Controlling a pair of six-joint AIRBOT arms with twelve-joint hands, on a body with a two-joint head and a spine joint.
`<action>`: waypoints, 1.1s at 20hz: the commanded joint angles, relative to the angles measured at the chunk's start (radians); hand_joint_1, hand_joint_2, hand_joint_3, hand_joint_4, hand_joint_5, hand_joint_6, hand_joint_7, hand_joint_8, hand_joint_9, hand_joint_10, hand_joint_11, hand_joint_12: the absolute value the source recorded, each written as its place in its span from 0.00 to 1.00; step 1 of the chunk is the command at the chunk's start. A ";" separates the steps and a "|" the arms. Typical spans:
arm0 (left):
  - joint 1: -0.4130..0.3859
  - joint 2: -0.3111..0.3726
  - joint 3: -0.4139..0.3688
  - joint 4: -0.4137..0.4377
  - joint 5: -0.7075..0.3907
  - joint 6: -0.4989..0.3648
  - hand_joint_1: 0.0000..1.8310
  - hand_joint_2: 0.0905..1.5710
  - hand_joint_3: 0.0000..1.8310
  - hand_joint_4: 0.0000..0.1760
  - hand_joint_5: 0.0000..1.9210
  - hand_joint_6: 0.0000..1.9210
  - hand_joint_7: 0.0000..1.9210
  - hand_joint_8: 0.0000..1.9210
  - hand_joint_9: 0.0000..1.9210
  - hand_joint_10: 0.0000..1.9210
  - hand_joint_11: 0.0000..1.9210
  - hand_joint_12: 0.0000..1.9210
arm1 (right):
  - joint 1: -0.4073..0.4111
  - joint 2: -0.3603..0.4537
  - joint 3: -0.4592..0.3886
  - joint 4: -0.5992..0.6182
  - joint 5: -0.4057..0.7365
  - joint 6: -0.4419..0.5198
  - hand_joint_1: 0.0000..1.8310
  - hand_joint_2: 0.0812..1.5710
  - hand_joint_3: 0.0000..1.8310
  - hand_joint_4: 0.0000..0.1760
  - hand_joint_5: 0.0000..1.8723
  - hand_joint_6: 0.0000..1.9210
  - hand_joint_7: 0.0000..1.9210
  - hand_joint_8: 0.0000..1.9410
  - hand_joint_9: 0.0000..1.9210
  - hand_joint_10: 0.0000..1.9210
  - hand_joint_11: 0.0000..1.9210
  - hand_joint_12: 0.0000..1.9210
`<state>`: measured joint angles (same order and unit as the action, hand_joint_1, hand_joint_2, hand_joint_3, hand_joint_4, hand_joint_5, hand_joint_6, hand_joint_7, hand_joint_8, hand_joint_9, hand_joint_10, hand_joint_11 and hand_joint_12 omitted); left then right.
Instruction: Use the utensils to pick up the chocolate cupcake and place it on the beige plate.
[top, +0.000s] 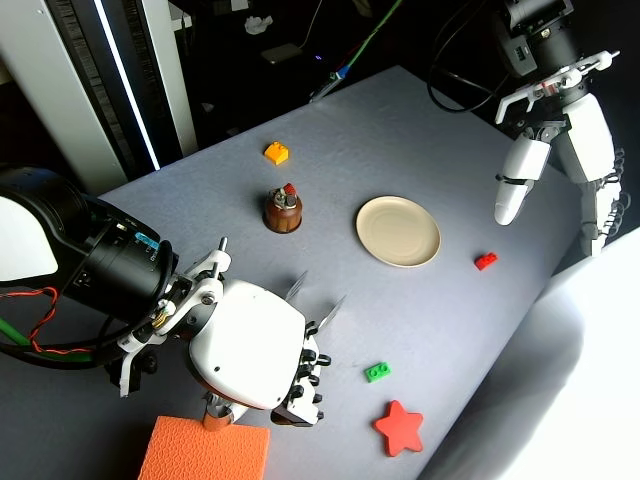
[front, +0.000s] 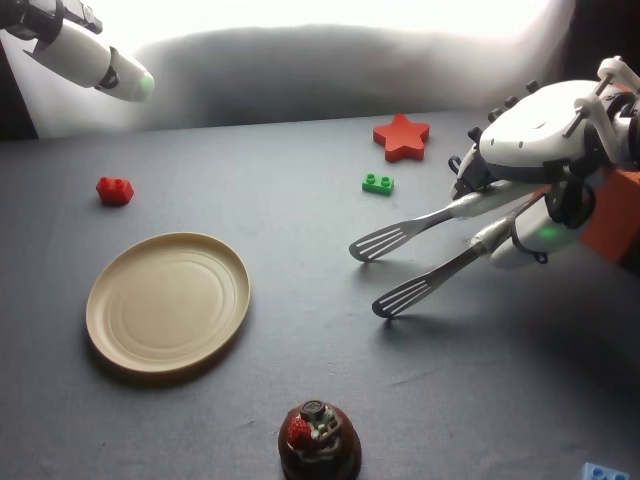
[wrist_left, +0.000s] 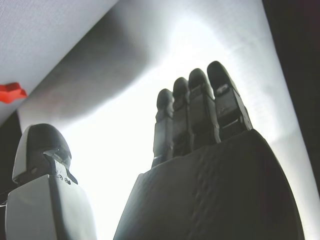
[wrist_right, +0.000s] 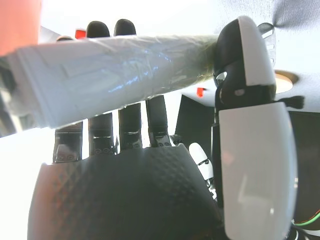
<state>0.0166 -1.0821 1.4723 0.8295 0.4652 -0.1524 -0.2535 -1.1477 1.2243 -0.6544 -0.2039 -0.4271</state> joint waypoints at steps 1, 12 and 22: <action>-0.009 0.007 0.006 0.038 -0.041 -0.001 0.29 0.60 0.00 0.00 0.13 0.00 0.11 0.00 0.10 0.00 0.00 0.20 | 0.014 0.012 0.000 -0.013 0.046 -0.006 0.52 0.69 0.00 0.00 0.40 0.01 0.46 0.03 0.29 0.51 0.18 0.82; -0.008 0.007 0.007 0.038 -0.041 0.001 0.29 0.60 0.00 0.00 0.12 0.00 0.11 0.00 0.10 0.00 0.00 0.20 | 0.039 0.026 -0.016 -0.013 0.049 -0.001 0.51 0.72 0.00 0.00 0.41 0.01 0.46 0.03 0.27 0.54 0.18 0.84; -0.009 0.007 0.008 0.038 -0.041 0.001 0.29 0.59 0.00 0.00 0.12 0.00 0.11 0.00 0.10 0.00 0.00 0.21 | 0.028 0.026 -0.021 -0.013 0.050 -0.007 0.53 0.72 0.00 0.00 0.42 0.01 0.45 0.04 0.27 0.55 0.19 0.83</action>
<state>0.0166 -1.0821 1.4731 0.8295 0.4717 -0.1520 -0.2329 -1.1313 1.2076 -0.6540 -0.2169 -0.4294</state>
